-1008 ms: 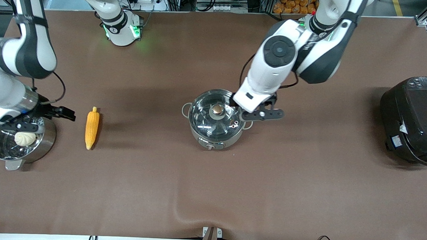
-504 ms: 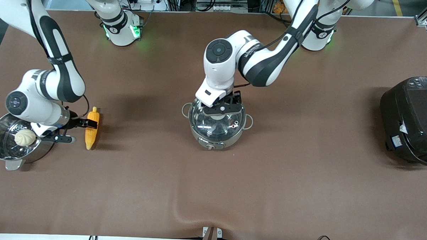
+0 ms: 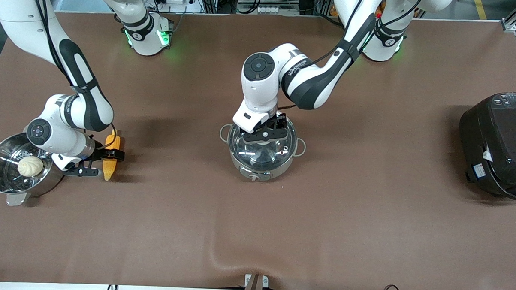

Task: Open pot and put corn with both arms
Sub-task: 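Grasp the lid knob with the left gripper while the right gripper grasps the corn, then lift the lid aside with the left gripper while the right gripper carries corn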

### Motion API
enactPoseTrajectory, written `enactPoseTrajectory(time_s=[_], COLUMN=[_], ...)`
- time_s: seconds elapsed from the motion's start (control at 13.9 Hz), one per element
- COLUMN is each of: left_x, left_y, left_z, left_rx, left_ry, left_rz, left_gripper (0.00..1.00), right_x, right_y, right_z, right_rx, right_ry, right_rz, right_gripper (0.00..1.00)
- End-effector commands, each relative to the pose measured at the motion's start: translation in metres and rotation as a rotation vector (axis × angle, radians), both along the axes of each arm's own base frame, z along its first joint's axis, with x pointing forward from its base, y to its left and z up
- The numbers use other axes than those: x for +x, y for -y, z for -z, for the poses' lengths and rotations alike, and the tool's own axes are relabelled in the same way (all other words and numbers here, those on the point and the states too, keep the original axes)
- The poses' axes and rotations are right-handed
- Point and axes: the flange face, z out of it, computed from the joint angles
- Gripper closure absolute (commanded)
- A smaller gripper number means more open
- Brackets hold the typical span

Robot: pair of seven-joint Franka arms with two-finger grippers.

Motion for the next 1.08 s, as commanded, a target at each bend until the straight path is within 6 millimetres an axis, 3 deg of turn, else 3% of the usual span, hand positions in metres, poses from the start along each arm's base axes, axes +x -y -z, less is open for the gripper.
enactPoseTrajectory(time_s=[0.0, 0.14, 0.36, 0.58, 0.72, 0.86, 1.01], left_x=[0.002, 0.002, 0.002, 0.007, 0.017, 0.039, 0.07], left_y=[0.006, 0.006, 0.004, -0.009, -0.035, -0.074, -0.124], left_z=[-0.006, -0.008, -0.016, -0.062, -0.096, -0.124, -0.128], left_rx=[-0.003, -0.007, -0.014, -0.045, -0.031, -0.045, -0.045], left_ry=[0.033, 0.034, 0.037, 0.067, 0.066, 0.055, 0.02], left_rz=[-0.084, -0.092, -0.099, -0.117, -0.151, -0.226, -0.327], left_gripper=[1.0, 1.0, 1.0, 1.0, 1.0, 1.0, 1.0], right_x=[-0.002, -0.001, -0.001, 0.007, 0.019, 0.032, 0.043], right_y=[0.01, 0.009, 0.003, -0.013, -0.043, -0.104, -0.154], right_z=[0.006, 0.005, 0.003, -0.028, -0.059, -0.091, -0.12], right_rx=[0.001, 0.002, 0.003, 0.008, 0.009, 0.005, 0.004], right_ry=[-0.006, -0.007, -0.006, 0.004, -0.012, 0.035, 0.033], right_rz=[-0.01, -0.011, -0.018, -0.022, -0.024, -0.031, -0.059], right_gripper=[0.3, 0.71, 1.0, 1.0, 1.0, 1.0, 1.0])
